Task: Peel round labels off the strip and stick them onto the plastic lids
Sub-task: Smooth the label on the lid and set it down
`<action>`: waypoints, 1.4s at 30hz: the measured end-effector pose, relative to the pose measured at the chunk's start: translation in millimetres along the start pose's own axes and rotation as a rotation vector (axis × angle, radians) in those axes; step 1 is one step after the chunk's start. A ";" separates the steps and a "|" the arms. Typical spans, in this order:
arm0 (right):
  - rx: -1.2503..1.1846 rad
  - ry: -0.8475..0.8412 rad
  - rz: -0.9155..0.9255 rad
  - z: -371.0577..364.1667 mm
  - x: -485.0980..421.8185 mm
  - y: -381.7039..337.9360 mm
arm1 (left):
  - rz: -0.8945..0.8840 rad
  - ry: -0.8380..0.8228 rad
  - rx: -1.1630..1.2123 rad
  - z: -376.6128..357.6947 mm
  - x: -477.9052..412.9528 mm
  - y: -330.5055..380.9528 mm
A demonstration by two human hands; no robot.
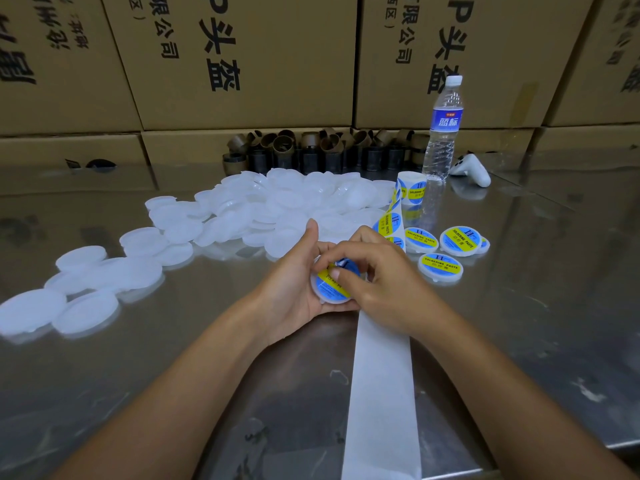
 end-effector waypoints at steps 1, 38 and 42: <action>-0.002 0.000 -0.002 0.1 0.1 -0.1 | -0.002 -0.002 0.000 0.0 0.1 -0.1; -0.020 0.018 -0.055 2.1 -0.2 5.3 | 0.016 -0.028 -0.005 8.2 -2.8 -6.1; -0.031 0.084 -0.058 2.6 -0.5 7.2 | -0.008 0.030 0.037 7.5 -3.4 -5.7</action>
Point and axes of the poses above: each hand's wrist, its own x-axis away from the middle knuckle, its own z-axis out of the back of the hand, y = z × x, the point moved 1 cm from there along -x, towards the middle knuckle, and after that the axes turned 14 degrees about -y, right-handed, at the moved point
